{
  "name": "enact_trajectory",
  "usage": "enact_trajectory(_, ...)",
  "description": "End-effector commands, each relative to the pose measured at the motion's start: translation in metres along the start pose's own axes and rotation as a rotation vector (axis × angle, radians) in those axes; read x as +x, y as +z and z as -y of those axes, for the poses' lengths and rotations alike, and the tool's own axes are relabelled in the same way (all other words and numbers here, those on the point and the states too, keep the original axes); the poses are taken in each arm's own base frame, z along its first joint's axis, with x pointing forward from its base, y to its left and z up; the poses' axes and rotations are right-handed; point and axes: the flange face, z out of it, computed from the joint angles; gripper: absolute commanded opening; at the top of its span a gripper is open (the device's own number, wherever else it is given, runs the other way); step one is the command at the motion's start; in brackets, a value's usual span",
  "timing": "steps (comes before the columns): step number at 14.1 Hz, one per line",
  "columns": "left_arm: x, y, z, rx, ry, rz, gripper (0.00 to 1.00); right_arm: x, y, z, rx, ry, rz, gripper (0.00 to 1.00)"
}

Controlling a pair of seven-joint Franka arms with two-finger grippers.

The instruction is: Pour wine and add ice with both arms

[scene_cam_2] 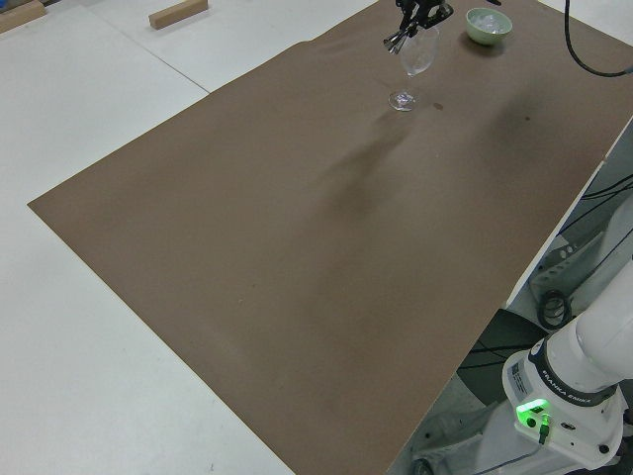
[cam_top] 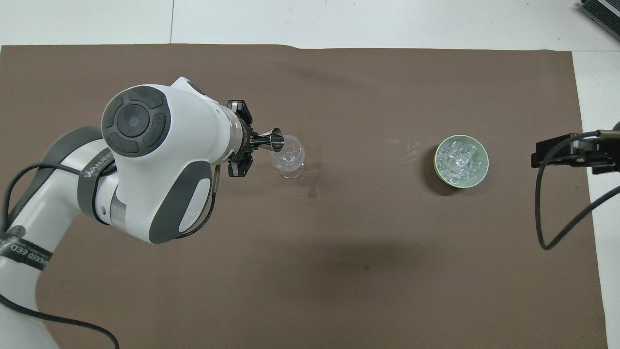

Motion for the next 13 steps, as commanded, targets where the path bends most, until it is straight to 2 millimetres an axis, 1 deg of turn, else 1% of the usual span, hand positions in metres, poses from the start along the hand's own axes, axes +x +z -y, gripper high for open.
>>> enact_trajectory(1,-0.004,-0.003,-0.001,0.009,0.007,-0.047,0.00,-0.001,-0.001,-0.005,0.002,-0.016,0.001,1.00)
enact_trajectory(2,-0.005,-0.005,-0.003,0.004,0.009,-0.049,0.00,-0.001,-0.001,-0.005,0.002,-0.017,0.001,1.00)
enact_trajectory(6,-0.010,0.000,-0.001,0.003,0.003,-0.073,0.00,-0.001,-0.001,-0.005,0.002,-0.016,0.001,1.00)
enact_trajectory(7,-0.013,0.000,-0.004,-0.002,0.000,-0.073,0.00,-0.001,-0.001,-0.005,0.002,-0.016,0.001,1.00)
enact_trajectory(8,-0.015,-0.004,-0.005,-0.015,0.006,-0.077,0.00,-0.001,-0.001,-0.005,0.002,-0.016,0.001,1.00)
enact_trajectory(10,-0.021,-0.004,-0.002,-0.008,0.019,-0.083,0.00,-0.001,-0.001,-0.005,0.002,-0.016,0.001,1.00)
enact_trajectory(11,-0.021,0.002,-0.002,-0.004,0.017,-0.101,0.00,0.000,0.000,-0.005,0.001,-0.016,0.002,1.00)
enact_trajectory(13,-0.024,-0.001,-0.002,-0.015,0.015,-0.117,0.00,-0.001,-0.001,-0.005,0.002,-0.016,0.001,1.00)
